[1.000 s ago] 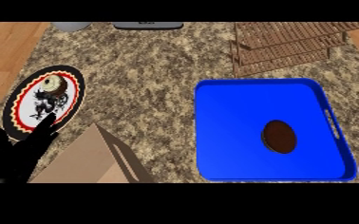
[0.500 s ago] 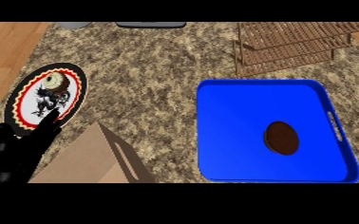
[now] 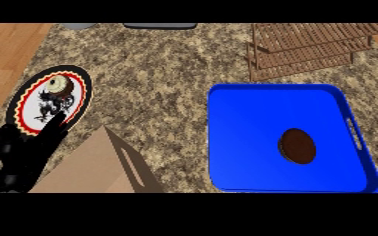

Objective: Pick the bell pepper from the tray and place it in the tiered shelf

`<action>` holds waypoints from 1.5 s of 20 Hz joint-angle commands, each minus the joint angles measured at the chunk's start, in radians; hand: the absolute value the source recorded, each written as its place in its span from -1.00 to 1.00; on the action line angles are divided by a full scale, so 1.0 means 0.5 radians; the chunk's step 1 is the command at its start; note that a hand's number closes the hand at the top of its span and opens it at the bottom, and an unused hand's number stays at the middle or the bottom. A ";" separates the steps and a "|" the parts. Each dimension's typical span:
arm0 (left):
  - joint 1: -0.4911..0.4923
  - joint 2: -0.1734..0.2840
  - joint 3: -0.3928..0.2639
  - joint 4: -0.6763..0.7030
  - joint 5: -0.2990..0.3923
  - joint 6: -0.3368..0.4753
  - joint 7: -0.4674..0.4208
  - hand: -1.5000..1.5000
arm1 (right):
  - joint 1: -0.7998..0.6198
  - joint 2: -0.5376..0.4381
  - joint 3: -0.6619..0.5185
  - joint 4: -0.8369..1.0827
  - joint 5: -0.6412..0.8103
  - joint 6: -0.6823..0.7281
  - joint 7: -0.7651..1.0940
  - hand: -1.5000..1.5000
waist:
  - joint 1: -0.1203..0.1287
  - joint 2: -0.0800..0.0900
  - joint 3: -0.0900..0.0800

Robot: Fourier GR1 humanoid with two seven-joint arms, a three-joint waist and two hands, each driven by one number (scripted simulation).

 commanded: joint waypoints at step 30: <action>-0.387 -0.422 -0.131 0.511 0.058 0.068 -0.196 0.00 | -0.658 0.087 -0.615 1.283 -0.260 -0.135 -0.287 -1.00 | -0.031 0.009 -0.055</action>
